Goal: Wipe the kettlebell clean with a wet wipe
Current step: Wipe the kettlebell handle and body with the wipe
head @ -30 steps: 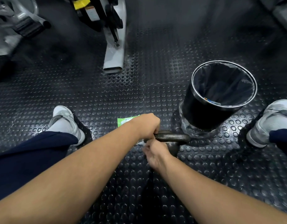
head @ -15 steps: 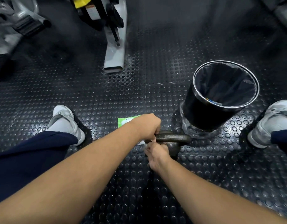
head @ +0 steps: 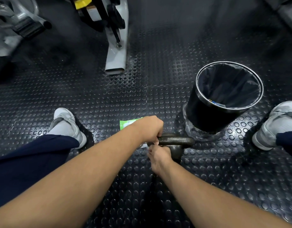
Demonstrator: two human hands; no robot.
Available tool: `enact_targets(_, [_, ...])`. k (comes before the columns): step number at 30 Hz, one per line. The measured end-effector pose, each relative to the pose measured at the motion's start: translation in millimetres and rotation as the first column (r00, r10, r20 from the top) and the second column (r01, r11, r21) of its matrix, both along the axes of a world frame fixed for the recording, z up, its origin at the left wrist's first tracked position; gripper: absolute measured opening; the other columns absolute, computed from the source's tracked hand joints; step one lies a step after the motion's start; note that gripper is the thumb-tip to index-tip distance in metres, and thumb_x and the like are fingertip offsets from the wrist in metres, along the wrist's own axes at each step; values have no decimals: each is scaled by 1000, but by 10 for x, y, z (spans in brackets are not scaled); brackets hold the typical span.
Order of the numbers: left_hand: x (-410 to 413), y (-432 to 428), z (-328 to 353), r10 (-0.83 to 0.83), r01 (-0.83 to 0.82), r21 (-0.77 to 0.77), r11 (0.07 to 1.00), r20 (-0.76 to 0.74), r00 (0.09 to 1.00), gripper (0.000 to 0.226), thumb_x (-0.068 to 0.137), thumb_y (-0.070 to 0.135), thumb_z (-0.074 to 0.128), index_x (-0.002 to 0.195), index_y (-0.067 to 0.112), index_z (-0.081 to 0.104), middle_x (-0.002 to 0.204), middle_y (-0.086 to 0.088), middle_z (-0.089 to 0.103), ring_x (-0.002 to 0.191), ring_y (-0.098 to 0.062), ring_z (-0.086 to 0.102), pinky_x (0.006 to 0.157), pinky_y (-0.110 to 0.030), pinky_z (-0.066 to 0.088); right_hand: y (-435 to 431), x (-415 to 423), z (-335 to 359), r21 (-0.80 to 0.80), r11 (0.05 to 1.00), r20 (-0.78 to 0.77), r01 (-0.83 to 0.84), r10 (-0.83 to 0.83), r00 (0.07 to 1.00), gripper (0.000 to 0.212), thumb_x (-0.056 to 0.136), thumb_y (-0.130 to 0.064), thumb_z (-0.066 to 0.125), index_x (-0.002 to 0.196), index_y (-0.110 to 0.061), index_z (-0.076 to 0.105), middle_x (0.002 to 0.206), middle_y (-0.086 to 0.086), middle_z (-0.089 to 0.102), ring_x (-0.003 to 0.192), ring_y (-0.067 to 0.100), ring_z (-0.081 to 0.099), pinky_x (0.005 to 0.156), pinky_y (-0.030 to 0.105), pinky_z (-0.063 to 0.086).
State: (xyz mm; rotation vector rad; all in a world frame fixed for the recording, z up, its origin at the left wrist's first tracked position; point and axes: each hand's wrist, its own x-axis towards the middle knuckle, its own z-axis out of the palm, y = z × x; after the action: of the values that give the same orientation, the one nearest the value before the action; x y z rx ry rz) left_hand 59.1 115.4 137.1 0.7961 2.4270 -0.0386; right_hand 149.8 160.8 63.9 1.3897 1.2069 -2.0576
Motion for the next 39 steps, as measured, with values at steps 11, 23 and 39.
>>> enact_targets(11, [-37, -27, -51, 43, -43, 5, 999, 13, 999, 38, 76, 32, 89, 110, 20, 79, 102, 1, 77, 95, -21, 70, 78, -33, 56, -2, 59, 54, -69, 998, -51, 8, -11, 999, 18, 84, 9, 55, 96, -3, 62, 77, 6, 52, 70, 16, 47, 66, 31, 42])
enact_targets(23, [-25, -23, -23, 53, -53, 3, 999, 31, 998, 39, 77, 32, 89, 112, 19, 78, 103, 1, 77, 96, -21, 71, 81, -34, 57, 91, 161, 116, -176, 984, -157, -15, -13, 988, 27, 84, 18, 51, 106, 4, 60, 88, 11, 54, 80, 18, 49, 69, 24, 46])
enact_targets(39, [-22, -41, -56, 42, -42, 21, 999, 8, 999, 33, 77, 34, 89, 106, 21, 80, 98, 3, 77, 94, -21, 69, 70, -30, 48, 125, 115, 190, -201, 979, -117, -11, -13, 993, 27, 86, 19, 51, 103, 2, 62, 103, 13, 64, 97, 23, 59, 103, 40, 50])
